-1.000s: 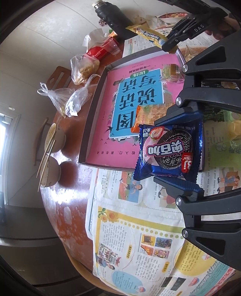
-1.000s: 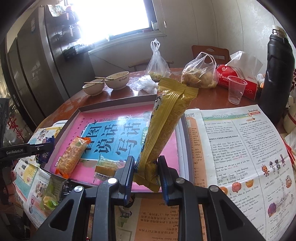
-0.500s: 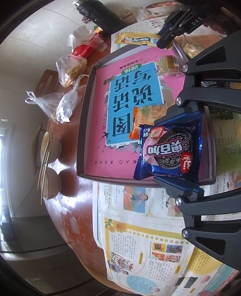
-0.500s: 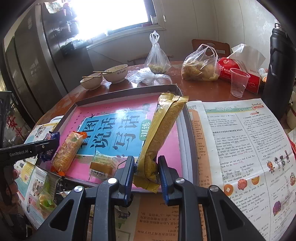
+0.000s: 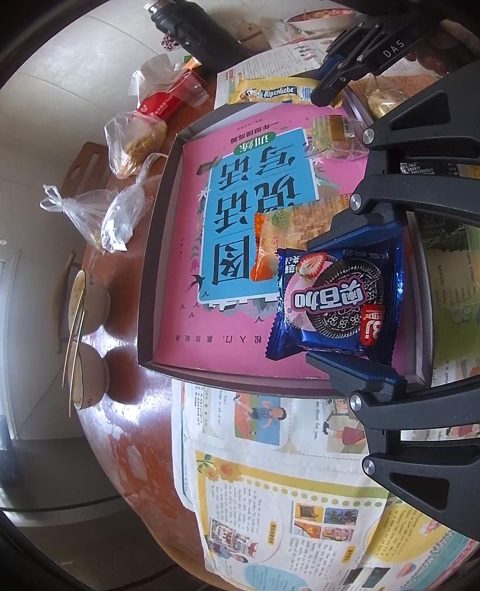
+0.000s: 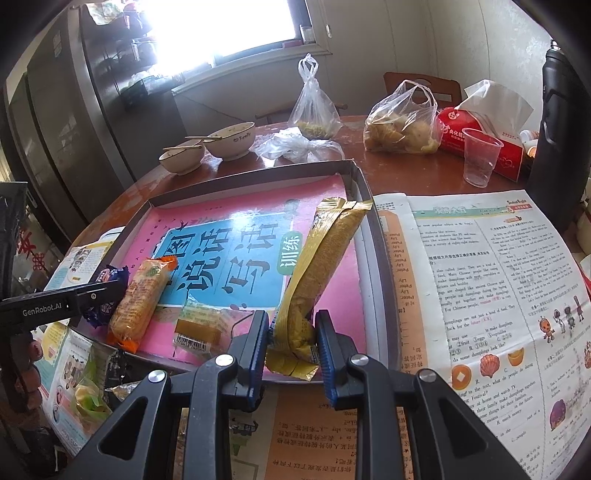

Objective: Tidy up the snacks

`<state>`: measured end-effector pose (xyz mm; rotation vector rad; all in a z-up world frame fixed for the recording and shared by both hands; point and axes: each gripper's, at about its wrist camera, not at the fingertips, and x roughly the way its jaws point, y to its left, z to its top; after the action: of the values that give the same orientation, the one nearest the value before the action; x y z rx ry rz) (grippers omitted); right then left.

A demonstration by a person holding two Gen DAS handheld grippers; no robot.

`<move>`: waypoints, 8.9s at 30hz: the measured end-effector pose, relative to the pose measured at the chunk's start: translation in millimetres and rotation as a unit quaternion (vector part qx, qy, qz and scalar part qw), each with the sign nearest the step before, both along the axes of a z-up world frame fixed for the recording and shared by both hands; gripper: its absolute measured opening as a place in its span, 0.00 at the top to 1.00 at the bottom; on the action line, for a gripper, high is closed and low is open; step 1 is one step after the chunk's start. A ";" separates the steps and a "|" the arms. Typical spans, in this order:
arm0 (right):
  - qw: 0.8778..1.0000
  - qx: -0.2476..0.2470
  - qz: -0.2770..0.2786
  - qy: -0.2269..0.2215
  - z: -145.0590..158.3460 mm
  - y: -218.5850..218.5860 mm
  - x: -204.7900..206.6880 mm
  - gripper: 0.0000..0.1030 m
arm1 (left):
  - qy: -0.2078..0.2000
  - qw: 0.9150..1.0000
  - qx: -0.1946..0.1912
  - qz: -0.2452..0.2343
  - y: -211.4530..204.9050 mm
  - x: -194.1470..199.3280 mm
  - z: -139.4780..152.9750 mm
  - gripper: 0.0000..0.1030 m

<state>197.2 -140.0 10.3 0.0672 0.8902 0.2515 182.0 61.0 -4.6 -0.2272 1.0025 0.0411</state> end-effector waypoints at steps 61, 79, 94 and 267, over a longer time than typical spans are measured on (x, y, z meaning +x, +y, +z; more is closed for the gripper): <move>0.998 -0.001 -0.054 -0.023 23.2 -5.2 -17.8 0.64 | -0.014 0.999 0.011 -0.040 6.3 -17.9 10.4 0.42; 0.997 0.012 -0.052 -0.054 37.7 -6.2 -37.7 0.52 | -0.040 0.998 -0.005 -0.038 8.6 -39.5 25.8 0.37; 0.997 0.025 -0.040 -0.064 40.8 -5.5 -49.6 0.43 | -0.040 0.998 -0.008 -0.043 14.3 -56.0 22.9 0.37; 0.995 0.059 -0.049 -0.056 29.7 -26.2 -34.3 0.48 | -0.040 0.990 -0.026 -0.132 -63.7 -12.3 41.7 0.62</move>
<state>162.8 -166.2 40.0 0.2051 0.7576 0.2139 169.7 -2.7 37.1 -0.1407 0.9480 -0.2336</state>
